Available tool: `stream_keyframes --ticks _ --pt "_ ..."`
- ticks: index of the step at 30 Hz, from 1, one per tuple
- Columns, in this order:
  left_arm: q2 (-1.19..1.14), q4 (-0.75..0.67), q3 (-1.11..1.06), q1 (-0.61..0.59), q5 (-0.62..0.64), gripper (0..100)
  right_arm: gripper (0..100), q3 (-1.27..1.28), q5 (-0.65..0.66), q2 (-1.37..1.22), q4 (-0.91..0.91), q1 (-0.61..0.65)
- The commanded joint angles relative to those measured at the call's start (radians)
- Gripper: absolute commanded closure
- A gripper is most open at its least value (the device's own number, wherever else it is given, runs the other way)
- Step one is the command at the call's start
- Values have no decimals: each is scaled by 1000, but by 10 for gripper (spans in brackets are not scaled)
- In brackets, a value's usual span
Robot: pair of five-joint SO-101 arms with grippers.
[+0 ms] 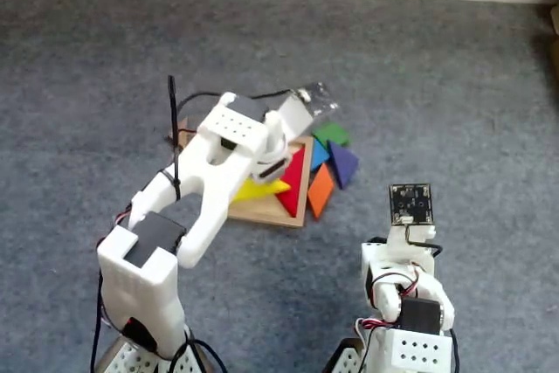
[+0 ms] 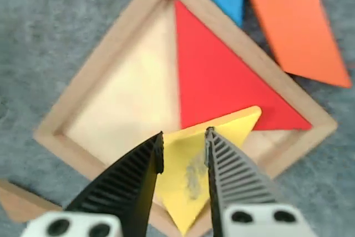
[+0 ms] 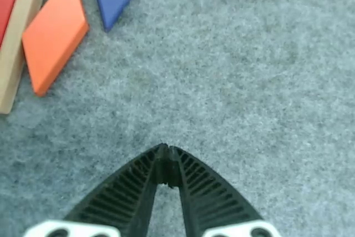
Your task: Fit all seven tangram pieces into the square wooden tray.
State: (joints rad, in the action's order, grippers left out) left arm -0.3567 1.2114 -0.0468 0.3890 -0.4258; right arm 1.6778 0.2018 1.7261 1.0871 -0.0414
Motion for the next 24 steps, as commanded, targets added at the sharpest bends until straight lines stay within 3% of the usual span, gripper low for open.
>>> stream_keyframes --ticks 1,13,24 --pt "12 71 1 61 8 867 982 81 11 12 1 -13" --pt "28 144 19 90 12 867 982 81 11 12 1 -13" --pt "387 192 13 39 109 864 982 81 11 12 1 -15"
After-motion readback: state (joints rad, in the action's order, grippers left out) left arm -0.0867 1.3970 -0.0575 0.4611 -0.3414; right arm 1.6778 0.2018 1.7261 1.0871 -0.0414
